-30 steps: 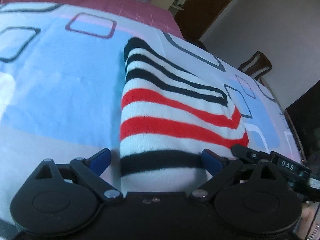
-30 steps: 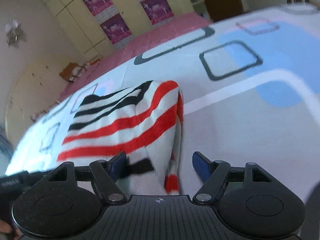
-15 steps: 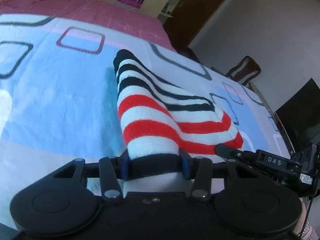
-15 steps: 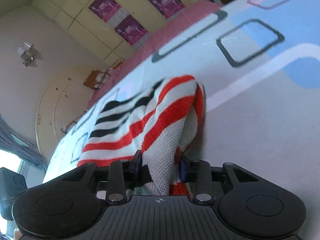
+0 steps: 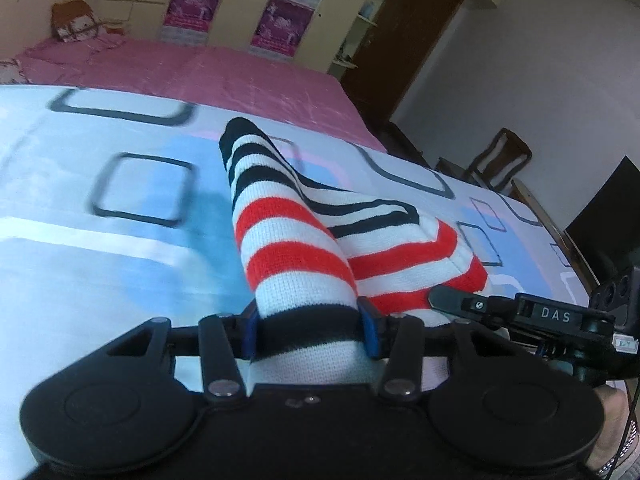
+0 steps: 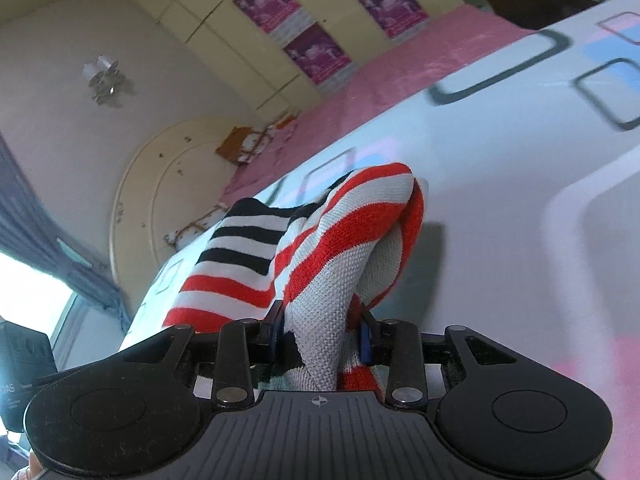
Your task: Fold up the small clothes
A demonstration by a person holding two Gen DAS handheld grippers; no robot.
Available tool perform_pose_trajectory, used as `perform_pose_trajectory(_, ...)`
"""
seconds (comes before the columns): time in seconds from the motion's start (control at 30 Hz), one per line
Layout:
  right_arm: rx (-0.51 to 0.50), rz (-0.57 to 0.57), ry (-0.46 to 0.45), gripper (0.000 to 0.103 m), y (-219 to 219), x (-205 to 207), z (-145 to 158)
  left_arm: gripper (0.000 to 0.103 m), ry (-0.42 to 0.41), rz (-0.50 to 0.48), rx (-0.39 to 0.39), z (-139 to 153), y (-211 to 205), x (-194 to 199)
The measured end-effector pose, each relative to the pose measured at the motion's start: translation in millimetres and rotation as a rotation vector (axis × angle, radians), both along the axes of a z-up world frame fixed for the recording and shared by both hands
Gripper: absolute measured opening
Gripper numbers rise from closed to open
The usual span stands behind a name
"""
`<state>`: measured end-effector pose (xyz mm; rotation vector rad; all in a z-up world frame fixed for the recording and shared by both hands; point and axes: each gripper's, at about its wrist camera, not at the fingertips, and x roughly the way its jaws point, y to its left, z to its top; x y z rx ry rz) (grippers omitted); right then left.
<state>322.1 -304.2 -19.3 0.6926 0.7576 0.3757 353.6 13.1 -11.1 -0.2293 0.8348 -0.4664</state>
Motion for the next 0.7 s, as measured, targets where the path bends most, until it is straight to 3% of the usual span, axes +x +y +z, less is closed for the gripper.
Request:
perform_pose_trajectory(0.33,0.007,0.02,-0.01,0.035,153.6,25.1,3.8,0.046,-0.033,0.03,0.052,5.8,153.6,11.0)
perform_pose_trajectory(0.57,-0.034,0.073,0.017,0.035,231.8,50.1,-19.4,0.047,-0.04,0.079,0.133,-19.2,205.6,19.6)
perform_pose_trajectory(0.7,-0.078,0.05,0.044,0.035,240.5,57.8,-35.8,0.057,-0.038,0.1,0.127,-39.7,218.1,16.9)
